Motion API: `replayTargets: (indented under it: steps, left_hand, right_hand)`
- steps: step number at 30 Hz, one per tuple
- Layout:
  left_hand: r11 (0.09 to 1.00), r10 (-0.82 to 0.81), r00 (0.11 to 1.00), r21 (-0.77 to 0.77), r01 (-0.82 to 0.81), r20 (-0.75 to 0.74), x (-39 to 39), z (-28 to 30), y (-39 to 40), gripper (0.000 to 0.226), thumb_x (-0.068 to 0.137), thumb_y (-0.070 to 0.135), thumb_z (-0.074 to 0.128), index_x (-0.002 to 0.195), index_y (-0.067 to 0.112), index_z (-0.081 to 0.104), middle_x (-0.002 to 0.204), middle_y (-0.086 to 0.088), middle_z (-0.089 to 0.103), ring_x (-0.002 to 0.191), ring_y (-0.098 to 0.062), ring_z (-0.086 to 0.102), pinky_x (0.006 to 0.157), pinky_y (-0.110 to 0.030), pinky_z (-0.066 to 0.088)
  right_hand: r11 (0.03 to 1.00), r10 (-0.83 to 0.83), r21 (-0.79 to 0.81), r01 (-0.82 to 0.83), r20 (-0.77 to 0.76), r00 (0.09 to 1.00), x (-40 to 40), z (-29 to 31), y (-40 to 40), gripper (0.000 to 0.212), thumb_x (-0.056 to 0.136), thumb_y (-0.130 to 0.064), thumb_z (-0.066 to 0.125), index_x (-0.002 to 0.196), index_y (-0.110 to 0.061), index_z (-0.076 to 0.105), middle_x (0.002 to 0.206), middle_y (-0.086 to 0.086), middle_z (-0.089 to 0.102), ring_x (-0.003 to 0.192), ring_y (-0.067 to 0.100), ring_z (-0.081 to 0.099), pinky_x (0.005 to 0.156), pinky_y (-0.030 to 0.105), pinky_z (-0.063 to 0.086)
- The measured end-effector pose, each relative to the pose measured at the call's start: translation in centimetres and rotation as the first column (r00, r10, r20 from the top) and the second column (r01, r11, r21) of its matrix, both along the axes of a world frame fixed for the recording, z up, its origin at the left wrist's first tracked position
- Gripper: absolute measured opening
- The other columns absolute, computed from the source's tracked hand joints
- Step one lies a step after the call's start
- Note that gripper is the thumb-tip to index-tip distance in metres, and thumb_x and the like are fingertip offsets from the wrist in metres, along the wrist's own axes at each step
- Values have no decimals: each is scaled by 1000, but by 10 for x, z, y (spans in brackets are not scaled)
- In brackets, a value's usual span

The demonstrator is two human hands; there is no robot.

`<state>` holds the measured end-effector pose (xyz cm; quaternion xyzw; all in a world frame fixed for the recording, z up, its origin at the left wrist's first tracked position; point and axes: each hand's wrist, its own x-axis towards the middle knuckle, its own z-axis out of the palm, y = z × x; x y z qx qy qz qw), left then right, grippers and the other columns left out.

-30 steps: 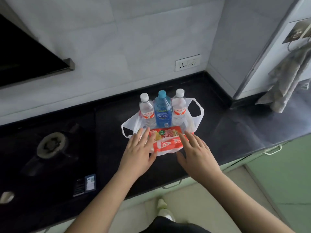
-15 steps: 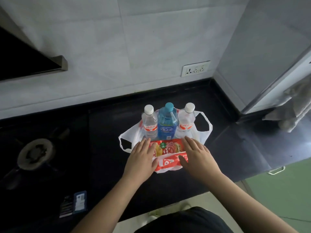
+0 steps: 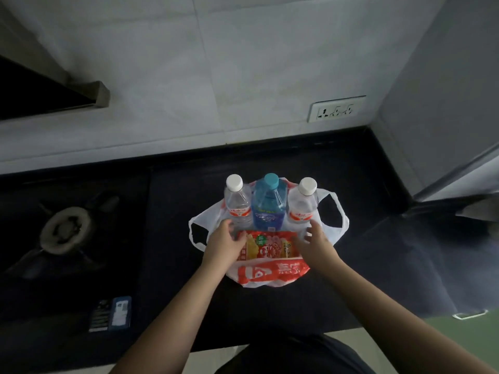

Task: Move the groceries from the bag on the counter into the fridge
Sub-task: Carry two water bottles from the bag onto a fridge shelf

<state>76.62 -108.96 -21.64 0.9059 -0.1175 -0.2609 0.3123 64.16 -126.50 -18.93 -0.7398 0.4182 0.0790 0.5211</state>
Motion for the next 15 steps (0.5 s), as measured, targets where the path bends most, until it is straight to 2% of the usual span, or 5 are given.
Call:
replayTargets:
  steps: [3, 5, 8, 10, 15]
  left_hand:
    - [987, 115, 990, -100, -122, -82, 9, -3, -9, 63, 87, 28, 70, 141, 22, 37, 126, 4, 61, 101, -5, 58, 83, -25, 45]
    - [978, 149, 985, -134, -160, -88, 14, -6, -14, 72, 81, 26, 76, 141, 26, 36, 126, 6, 61, 108, -8, 60, 90, -30, 48]
    - [977, 153, 988, -145, -155, -26, 21, -7, -26, 57, 75, 29, 81, 122, 32, 49, 112, 12, 64, 106, -10, 61, 87, -32, 49]
    - [970, 170, 984, -168, -178, -63, 23, -2, -34, 50, 74, 26, 82, 112, 34, 50, 106, 13, 62, 103, -11, 59, 84, -31, 46]
    - [943, 217, 964, -223, -247, -151, 26, -6, -40, 59, 70, 25, 84, 118, 32, 52, 111, 10, 63, 108, -15, 59, 88, -35, 46]
  right_hand:
    - [999, -54, 0, 54, 18, 998, 11, -9, -9, 63, 89, -31, 62, 143, -27, 31, 132, 3, 56, 114, 27, 59, 91, 50, 53]
    - [996, -84, 9, 84, 22, 996, 18, -15, -13, 64, 84, -36, 67, 139, -30, 36, 123, 0, 60, 107, 23, 62, 88, 47, 55]
    - [992, -121, 36, 119, 54, 991, 30, -25, -16, 56, 74, -49, 73, 123, -37, 46, 105, -8, 66, 93, 14, 68, 81, 43, 59]
    - [990, -144, 17, 143, 82, 986, 36, -36, -19, 56, 67, -55, 73, 115, -42, 48, 100, -11, 67, 89, 13, 69, 76, 44, 61]
    - [986, -156, -45, 162, 115, 981, 40, -44, -21, 56, 72, -58, 72, 118, -41, 45, 98, -12, 67, 86, 12, 69, 75, 41, 61]
